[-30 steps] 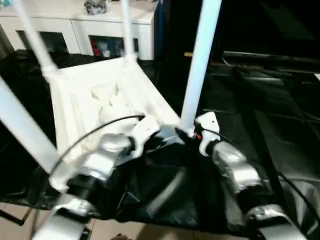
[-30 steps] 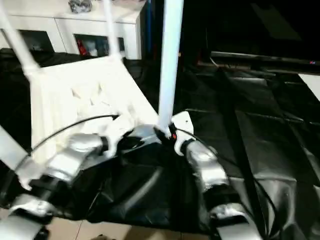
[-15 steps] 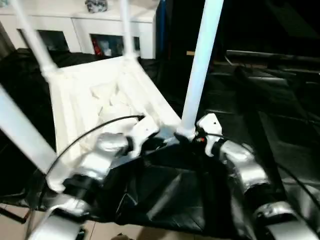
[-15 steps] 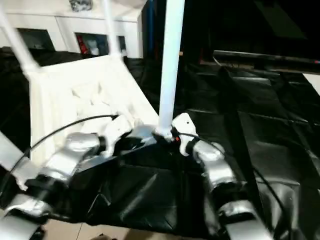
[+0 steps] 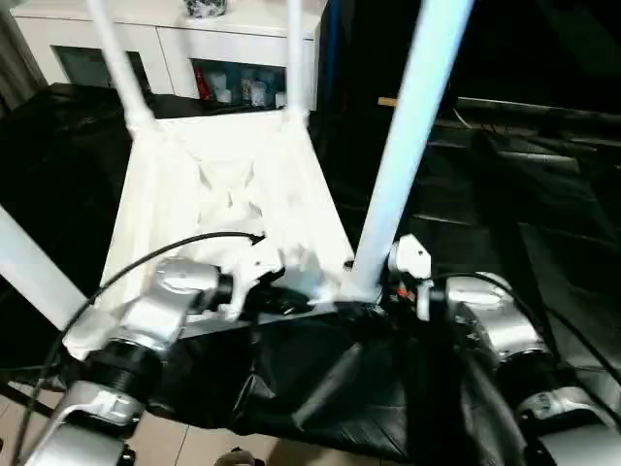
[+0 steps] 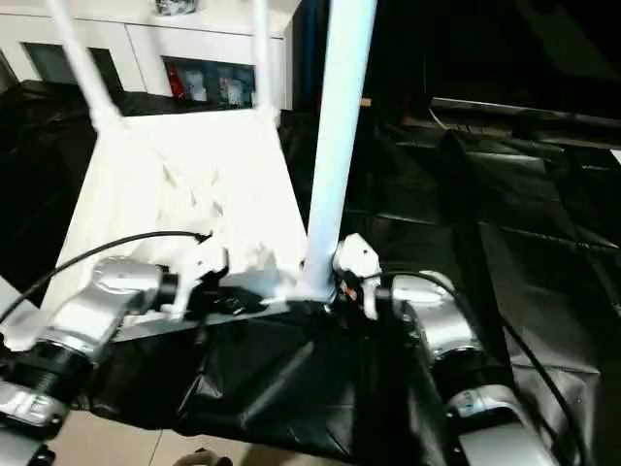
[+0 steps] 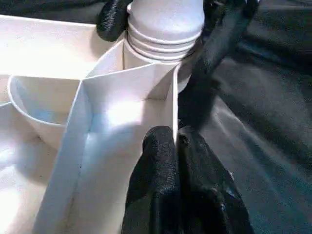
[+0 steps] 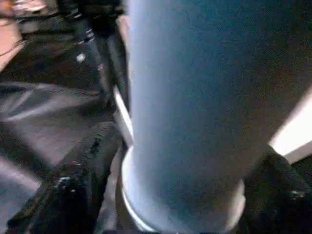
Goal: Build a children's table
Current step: Rotate leg to tighten
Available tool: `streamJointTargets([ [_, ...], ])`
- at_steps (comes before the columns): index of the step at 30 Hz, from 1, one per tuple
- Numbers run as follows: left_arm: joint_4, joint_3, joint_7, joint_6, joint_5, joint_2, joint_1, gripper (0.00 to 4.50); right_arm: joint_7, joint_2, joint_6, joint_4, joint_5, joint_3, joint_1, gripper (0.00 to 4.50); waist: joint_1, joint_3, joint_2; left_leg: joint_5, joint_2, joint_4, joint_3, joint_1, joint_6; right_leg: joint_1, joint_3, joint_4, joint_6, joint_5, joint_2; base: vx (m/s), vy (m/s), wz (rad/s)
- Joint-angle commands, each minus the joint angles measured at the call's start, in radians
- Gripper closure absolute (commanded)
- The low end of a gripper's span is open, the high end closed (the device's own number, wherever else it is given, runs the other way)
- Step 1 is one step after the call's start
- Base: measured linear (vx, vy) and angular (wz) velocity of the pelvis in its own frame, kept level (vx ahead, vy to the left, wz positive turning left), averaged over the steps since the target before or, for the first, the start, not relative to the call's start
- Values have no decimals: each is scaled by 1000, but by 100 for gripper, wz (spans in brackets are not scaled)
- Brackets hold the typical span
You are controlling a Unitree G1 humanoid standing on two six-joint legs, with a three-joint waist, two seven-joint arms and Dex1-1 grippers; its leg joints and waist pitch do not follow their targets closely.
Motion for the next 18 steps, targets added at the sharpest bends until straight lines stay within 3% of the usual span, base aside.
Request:
streamJointTargets([
  [1, -15, -7, -45, -13, -45, -1, -16, 450, 44, -11, 11, -15, 2, 26, -1, 117, 0, -64, -1, -209, 43, -63, -15, 16, 63, 48, 46, -67, -239, -180, -68, 0, 0, 0],
  [5, -9, -12, -73, -12, -44, 18, -18, 450, 81, -25, 13, -9, -7, 42, -14, 160, 4, -64, -3, -204, 42, -62, -15, 14, 59, 49, 46, -65, -239, -169, -69, 0, 0, 0],
  [11, 0, 2, -52, -20, -42, 9, -20, 450, 100, -5, 60, -29, 28, 24, -4, 176, 11, -64, -5, -200, 42, -61, -15, 14, 57, 50, 46, -65, -235, -173, -69, 0, 0, 0],
  [13, 14, 11, -1, -29, -29, -9, -27, 450, 70, 10, 67, -29, 35, 15, 5, 178, 13, -64, -4, -207, 43, -62, -15, 14, 53, 48, 47, -67, -230, -190, -71, 0, 0, 0],
  [17, 93, 38, 234, -49, 35, -74, -71, 450, -137, 75, 77, 13, 6, -17, 9, 178, 12, -60, -6, -250, 40, -66, -17, 22, 23, 44, 48, -79, -202, -280, -73, 0, 0, 0],
  [18, 98, 43, 256, -46, 36, -84, -75, 450, -176, 86, 66, 23, -5, -20, 8, 178, 10, -60, -5, -249, 41, -69, -20, 18, 13, 46, 48, -81, -190, -302, -76, 0, 0, 0],
])
